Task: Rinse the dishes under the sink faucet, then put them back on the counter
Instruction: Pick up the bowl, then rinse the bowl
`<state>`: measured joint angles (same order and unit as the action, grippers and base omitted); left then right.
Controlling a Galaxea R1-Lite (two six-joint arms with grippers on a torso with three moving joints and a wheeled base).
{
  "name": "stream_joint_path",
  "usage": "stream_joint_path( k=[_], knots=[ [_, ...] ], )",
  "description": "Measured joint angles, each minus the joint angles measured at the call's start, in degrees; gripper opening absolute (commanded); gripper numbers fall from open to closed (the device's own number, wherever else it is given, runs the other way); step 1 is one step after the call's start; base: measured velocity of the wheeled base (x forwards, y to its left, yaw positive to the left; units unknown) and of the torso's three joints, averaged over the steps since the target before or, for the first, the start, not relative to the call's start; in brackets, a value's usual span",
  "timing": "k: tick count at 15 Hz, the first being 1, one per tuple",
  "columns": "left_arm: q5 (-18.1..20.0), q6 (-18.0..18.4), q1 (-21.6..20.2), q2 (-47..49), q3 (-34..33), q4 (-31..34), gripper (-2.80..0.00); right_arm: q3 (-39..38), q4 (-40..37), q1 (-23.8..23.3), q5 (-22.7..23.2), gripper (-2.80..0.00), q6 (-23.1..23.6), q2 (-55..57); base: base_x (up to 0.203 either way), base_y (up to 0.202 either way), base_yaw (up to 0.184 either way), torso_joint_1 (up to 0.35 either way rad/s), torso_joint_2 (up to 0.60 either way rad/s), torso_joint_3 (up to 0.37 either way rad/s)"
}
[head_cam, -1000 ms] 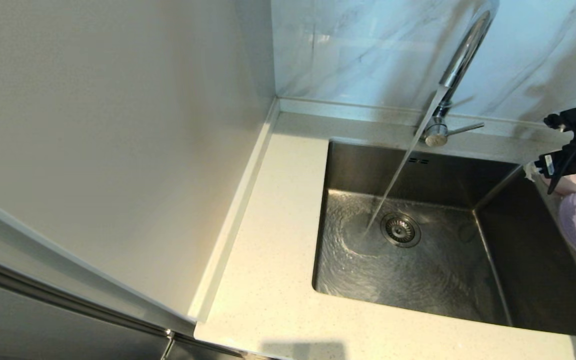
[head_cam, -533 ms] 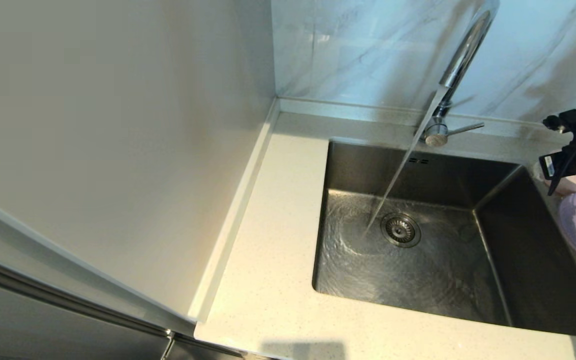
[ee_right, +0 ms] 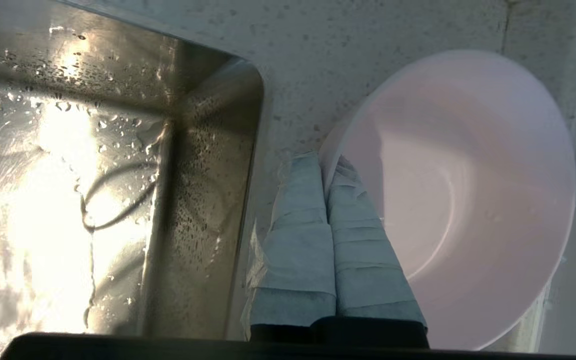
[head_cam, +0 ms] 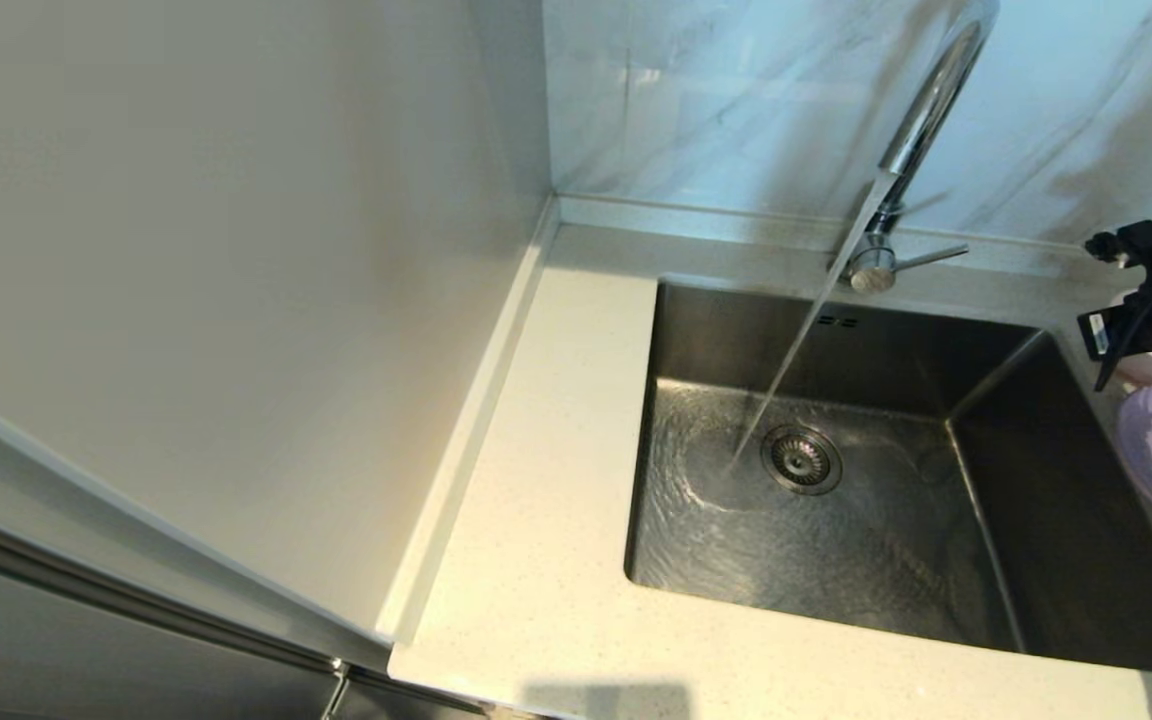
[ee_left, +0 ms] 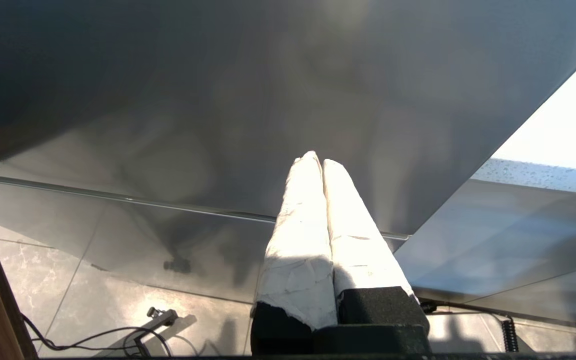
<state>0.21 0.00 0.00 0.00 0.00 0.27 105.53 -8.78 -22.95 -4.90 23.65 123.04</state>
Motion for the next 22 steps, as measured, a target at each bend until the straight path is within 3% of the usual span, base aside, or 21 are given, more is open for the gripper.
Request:
stream_joint_path(
  k=[5,8,10,13,15,17,20,22],
  knots=[
    [0.00,0.00,0.00,0.00,0.00,0.00,-2.80,0.12,2.63,0.39,0.35,-2.80,-0.45,-0.76,0.000,0.000,0.000,0.000,0.00,0.000],
    [-0.02,0.00,0.02,0.00,0.00,0.00,-2.80,-1.60,1.34,0.50,3.72,-2.80,-0.98,-4.64,0.000,0.000,0.000,0.000,0.00,0.000],
    [0.00,0.00,0.00,0.00,0.00,0.00,-2.80,-3.33,-4.39,0.45,10.22,-2.80,-1.64,-9.14,0.000,0.000,0.000,0.000,0.00,0.000],
    [0.00,0.00,0.00,0.00,0.00,-0.03,-2.80,-5.96,-20.47,0.30,23.70,-2.80,-3.20,-18.45,0.000,0.000,0.000,0.000,0.00,0.000],
    [-0.02,0.00,0.00,0.00,0.00,-0.02,-2.80,-10.51,-30.65,1.16,33.07,-2.80,-0.03,-25.57,0.000,0.000,0.000,0.000,0.00,0.000],
    [-0.02,0.00,0.00,0.00,0.00,0.00,-2.80,-15.92,-37.25,3.21,40.77,-2.80,6.84,-32.09,0.000,0.000,0.000,0.000,0.00,0.000],
    [0.00,0.00,0.02,0.00,0.00,0.00,-2.80,-19.54,-43.12,10.11,56.44,-2.80,11.04,-38.39,0.000,0.000,0.000,0.000,0.00,0.000],
    [0.00,0.00,0.00,0.00,0.00,-0.02,-2.80,-20.15,-43.75,18.04,62.02,-2.80,11.46,-40.88,0.000,0.000,0.000,0.000,0.00,0.000]
  ],
)
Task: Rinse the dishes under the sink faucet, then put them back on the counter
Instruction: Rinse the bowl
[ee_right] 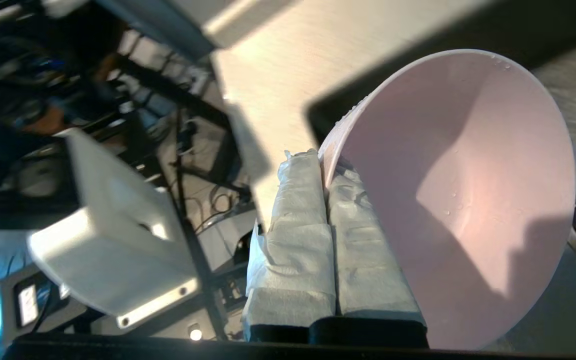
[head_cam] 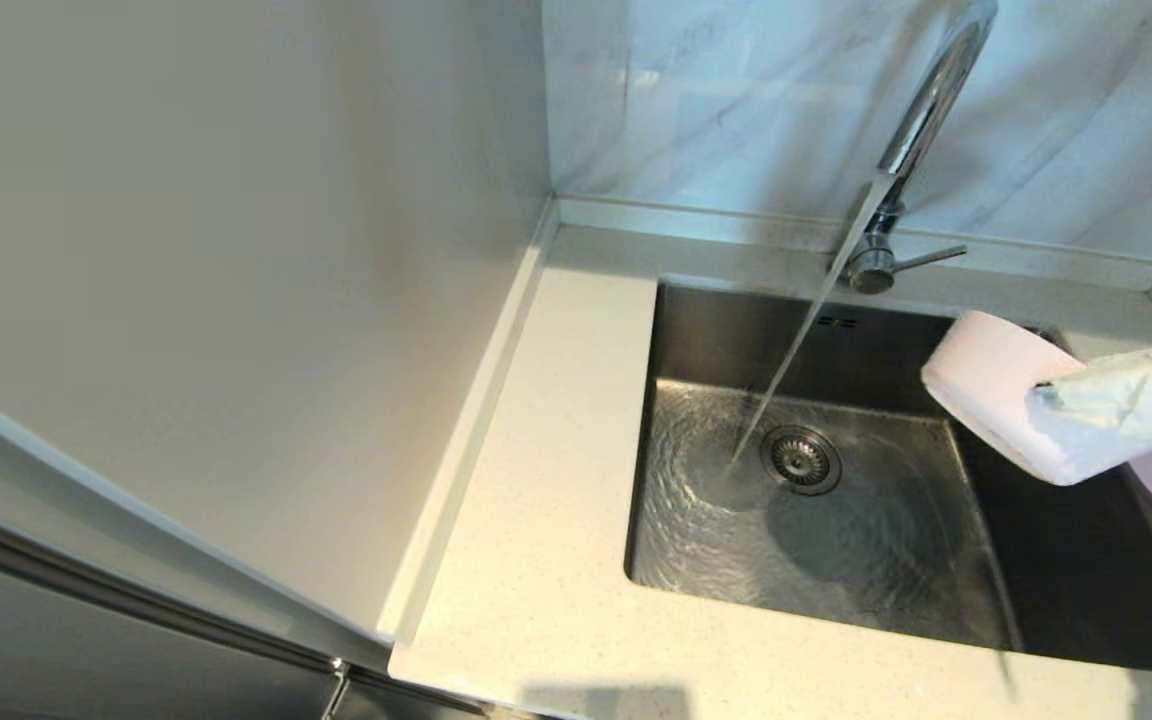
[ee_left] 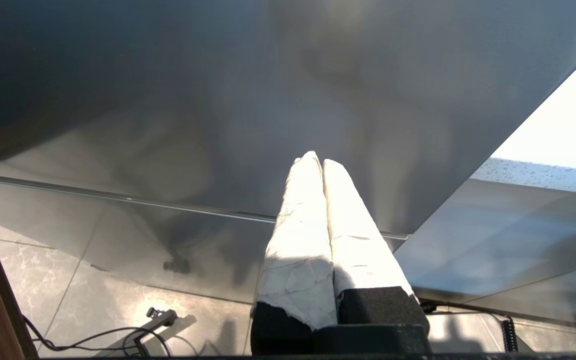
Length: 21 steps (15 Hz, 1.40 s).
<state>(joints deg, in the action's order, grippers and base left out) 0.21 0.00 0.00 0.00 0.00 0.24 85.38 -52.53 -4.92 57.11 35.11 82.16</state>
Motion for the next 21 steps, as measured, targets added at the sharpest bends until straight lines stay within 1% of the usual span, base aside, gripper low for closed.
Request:
stream_joint_path(
  k=[2,4,5,7,8,10,11,14,15,16,19,21],
  knots=[
    [0.00,0.00,0.00,0.00,0.00,0.02,-2.80,-0.06,0.89,7.90,0.52,-2.80,0.14,-1.49,0.000,0.000,0.000,0.000,0.00,0.000],
    [-0.01,0.00,0.00,0.00,0.00,0.00,-2.80,1.88,1.21,14.93,-0.49,-2.80,-1.03,-1.63,0.000,0.000,0.000,0.000,0.00,0.000],
    [0.00,0.02,0.02,0.00,0.00,0.00,-2.80,3.25,1.35,17.52,-1.71,-2.80,-2.44,-0.94,0.000,0.000,0.000,0.000,0.00,0.000],
    [-0.02,0.00,0.00,0.00,0.00,0.02,-2.80,5.28,1.98,20.35,-4.56,-2.80,-5.01,1.27,0.000,0.000,0.000,0.000,0.00,0.000],
    [-0.02,0.00,0.00,0.00,0.00,0.01,-2.80,5.77,3.80,21.01,-5.27,-2.80,-6.03,2.51,0.000,0.000,0.000,0.000,0.00,0.000],
    [-0.02,-0.01,0.02,0.00,0.00,0.01,-2.80,5.82,10.86,21.47,-7.73,-2.80,-9.18,4.70,0.000,0.000,0.000,0.000,0.00,0.000],
    [0.01,0.02,0.02,0.00,0.00,0.02,-2.80,5.45,15.50,21.53,-10.08,-2.80,-11.54,5.81,0.000,0.000,0.000,0.000,0.00,0.000],
    [0.00,0.00,0.00,0.00,0.00,0.02,-2.80,3.55,30.24,21.70,-19.48,-2.80,-21.17,8.78,0.000,0.000,0.000,0.000,0.00,0.000],
    [0.03,0.01,0.00,0.00,0.00,0.00,-2.80,3.07,32.99,21.70,-21.84,-2.80,-22.71,9.62,0.000,0.000,0.000,0.000,0.00,0.000],
    [0.00,0.02,0.00,0.00,0.00,0.02,-2.80,2.85,33.60,21.69,-22.71,-2.80,-23.13,10.29,0.000,0.000,0.000,0.000,0.00,0.000],
    [-0.03,0.00,0.00,0.00,0.00,0.02,-2.80,2.41,36.00,21.41,-23.45,-2.80,-23.41,11.68,0.000,0.000,0.000,0.000,0.00,0.000],
    [-0.02,0.00,0.00,0.00,0.00,0.01,-2.80,1.79,37.23,21.17,-25.13,-2.80,-23.43,12.22,0.000,0.000,0.000,0.000,0.00,0.000]
  ],
)
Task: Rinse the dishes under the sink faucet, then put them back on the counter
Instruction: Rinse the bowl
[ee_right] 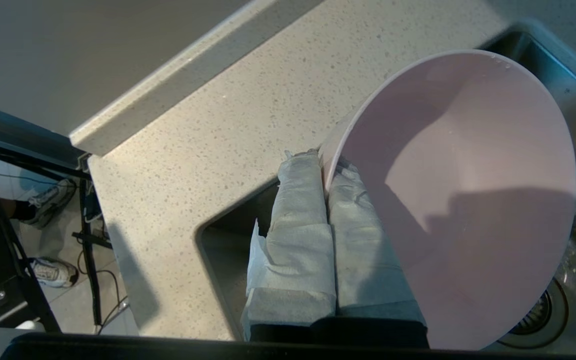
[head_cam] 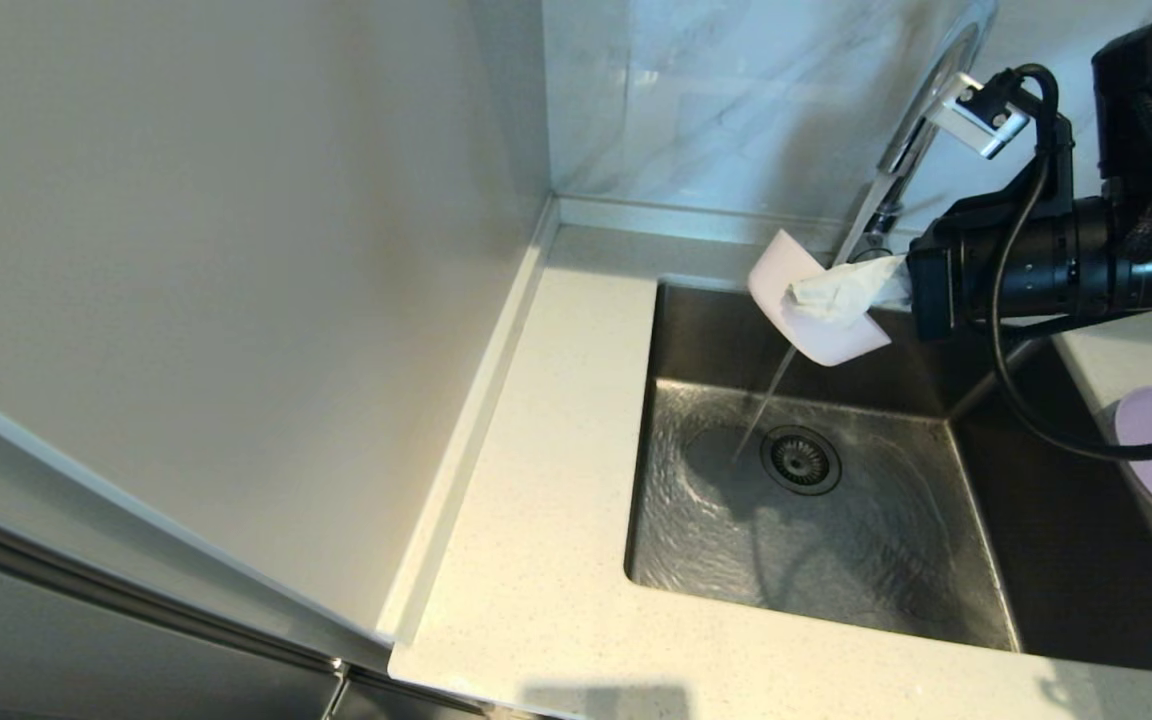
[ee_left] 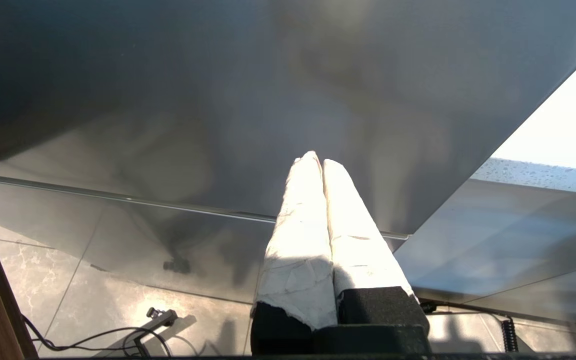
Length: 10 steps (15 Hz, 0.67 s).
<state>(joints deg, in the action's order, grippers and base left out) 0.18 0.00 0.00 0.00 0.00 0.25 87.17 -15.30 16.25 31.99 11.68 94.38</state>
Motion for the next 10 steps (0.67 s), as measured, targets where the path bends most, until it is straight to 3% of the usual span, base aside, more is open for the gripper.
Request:
stream_joint_path(
  k=[5,10],
  knots=[
    [0.02,0.01,0.00,0.00,0.00,0.02,-2.80,-0.98,2.33,-1.56,-2.24,-2.80,-0.14,1.56,0.000,0.000,0.000,0.000,0.00,0.000],
    [0.04,0.00,0.00,0.00,0.00,0.02,-2.80,-1.01,7.36,-3.55,-7.12,-2.80,-3.94,3.80,0.000,0.000,0.000,0.000,0.00,0.000]
  ],
)
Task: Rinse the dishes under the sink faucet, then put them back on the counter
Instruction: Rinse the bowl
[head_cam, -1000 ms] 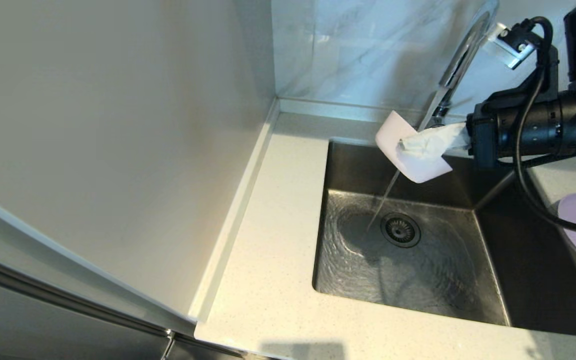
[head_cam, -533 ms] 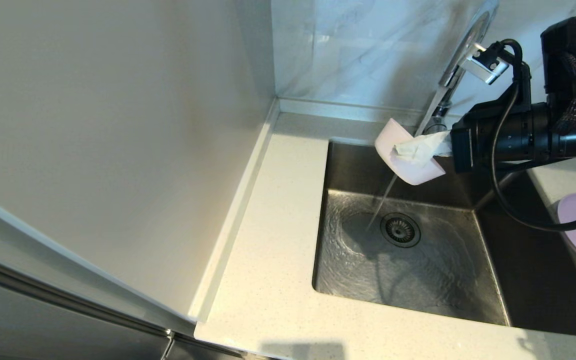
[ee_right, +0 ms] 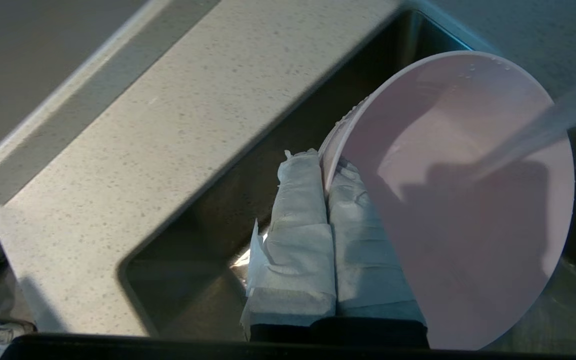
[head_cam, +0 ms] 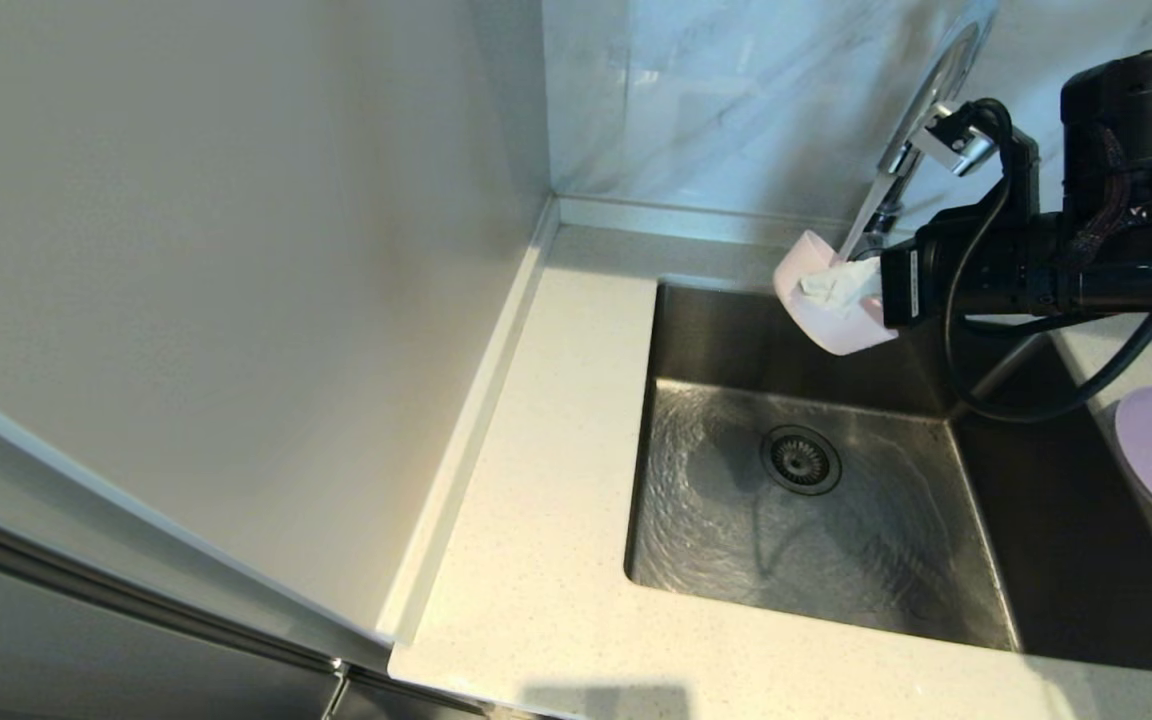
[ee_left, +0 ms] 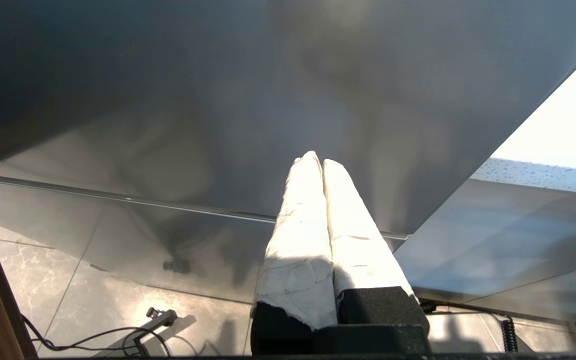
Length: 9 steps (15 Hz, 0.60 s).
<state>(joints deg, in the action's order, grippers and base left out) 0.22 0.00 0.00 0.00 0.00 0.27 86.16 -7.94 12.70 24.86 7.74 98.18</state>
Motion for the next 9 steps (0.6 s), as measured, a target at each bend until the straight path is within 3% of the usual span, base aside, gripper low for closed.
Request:
stream_joint_path(
  k=[5,9],
  knots=[
    [0.00,0.00,0.00,0.00,0.00,0.00,-2.80,-0.26,-0.22,-8.46,0.41,-2.80,-0.30,0.25,0.000,0.000,0.000,0.000,0.00,0.000],
    [-0.04,0.02,0.02,0.00,0.00,0.00,-2.80,-4.01,-0.33,-20.35,6.89,-2.80,-0.09,-2.55,0.000,0.000,0.000,0.000,0.00,0.000]
  ],
)
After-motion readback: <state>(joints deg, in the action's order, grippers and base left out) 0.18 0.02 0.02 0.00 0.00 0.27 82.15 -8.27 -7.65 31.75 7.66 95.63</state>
